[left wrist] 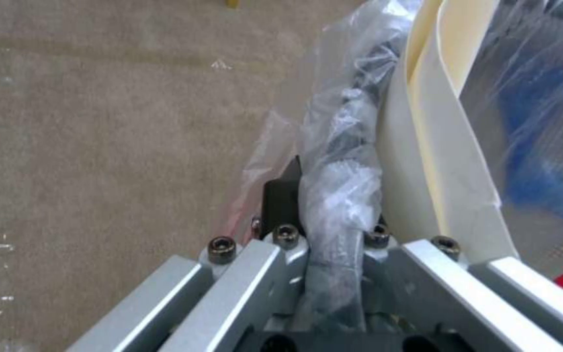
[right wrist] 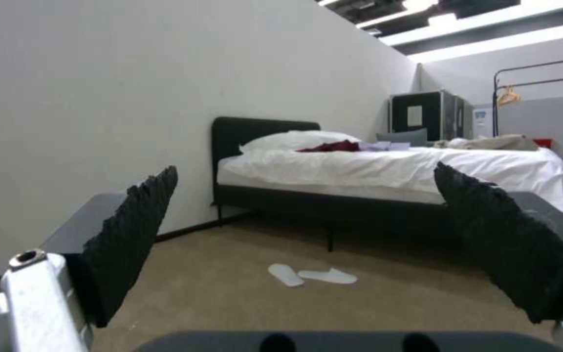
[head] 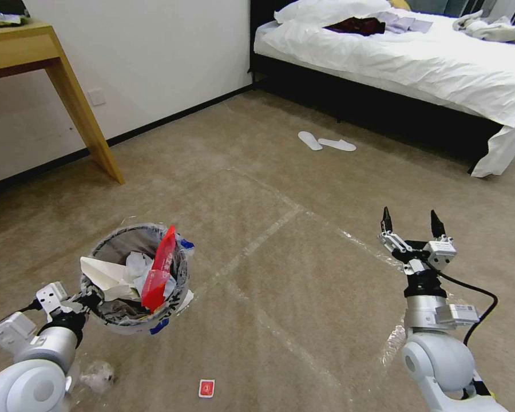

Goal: Pick up the trash bin and place the garbage on the floor into it.

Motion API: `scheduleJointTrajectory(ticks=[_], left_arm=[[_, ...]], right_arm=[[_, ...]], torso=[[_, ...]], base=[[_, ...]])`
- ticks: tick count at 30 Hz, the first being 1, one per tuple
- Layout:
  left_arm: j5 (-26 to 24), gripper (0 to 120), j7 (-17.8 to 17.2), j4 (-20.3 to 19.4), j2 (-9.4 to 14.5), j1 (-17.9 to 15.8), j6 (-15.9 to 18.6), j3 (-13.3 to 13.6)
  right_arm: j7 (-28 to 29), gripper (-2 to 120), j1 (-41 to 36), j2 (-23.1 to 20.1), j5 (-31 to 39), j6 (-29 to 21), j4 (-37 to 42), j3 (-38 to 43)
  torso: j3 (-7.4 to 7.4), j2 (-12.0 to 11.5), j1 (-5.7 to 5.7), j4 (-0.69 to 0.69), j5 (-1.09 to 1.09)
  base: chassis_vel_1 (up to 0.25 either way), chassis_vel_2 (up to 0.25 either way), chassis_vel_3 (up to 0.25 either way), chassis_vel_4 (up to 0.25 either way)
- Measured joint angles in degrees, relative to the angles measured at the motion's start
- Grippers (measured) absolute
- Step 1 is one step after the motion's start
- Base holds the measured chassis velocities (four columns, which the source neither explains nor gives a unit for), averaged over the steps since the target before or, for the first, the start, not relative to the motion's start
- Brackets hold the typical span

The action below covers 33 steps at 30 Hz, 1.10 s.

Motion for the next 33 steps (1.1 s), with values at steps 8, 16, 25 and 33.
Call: scheduleJointTrajectory(ticks=[8, 16, 25, 33], left_arm=[[-0.18, 1, 0.02, -0.23, 0.25, 0.38, -0.23, -0.10], [-0.14, 1, 0.02, 0.02, 0.05, 0.30, -0.26, 0.10], [0.01, 1, 0.01, 0.17, -0.29, 0.36, -0.28, 0.12], [0.12, 1, -0.04, 0.04, -0.36, 0.55, -0.36, 0.05]], right_arm=[[0.00, 100, -0.42, 0.50, -0.13, -0.11, 0.88, -0.76], [0.00, 100, -0.23, 0.49, 0.01, -0.29, 0.55, -1.53], [0.09, 100, -0.04, 0.23, 0.25, -0.22, 0.29, -1.85], [0.12, 100, 0.02, 0.26, 0.23, -0.08, 0.10, -2.14]], torso=[[0.00, 0.00, 0.00, 0.01, 0.02], [0.02, 0.00, 0.01, 0.00, 0.00], [0.01, 0.00, 0.01, 0.00, 0.01], [0.01, 0.00, 0.01, 0.01, 0.03]], base=[[-0.060, 0.058, 0.066, -0.058], [-0.168, 0.161, 0.182, -0.176], [-0.169, 0.168, 0.172, -0.164], [-0.172, 0.178, 0.173, -0.172]])
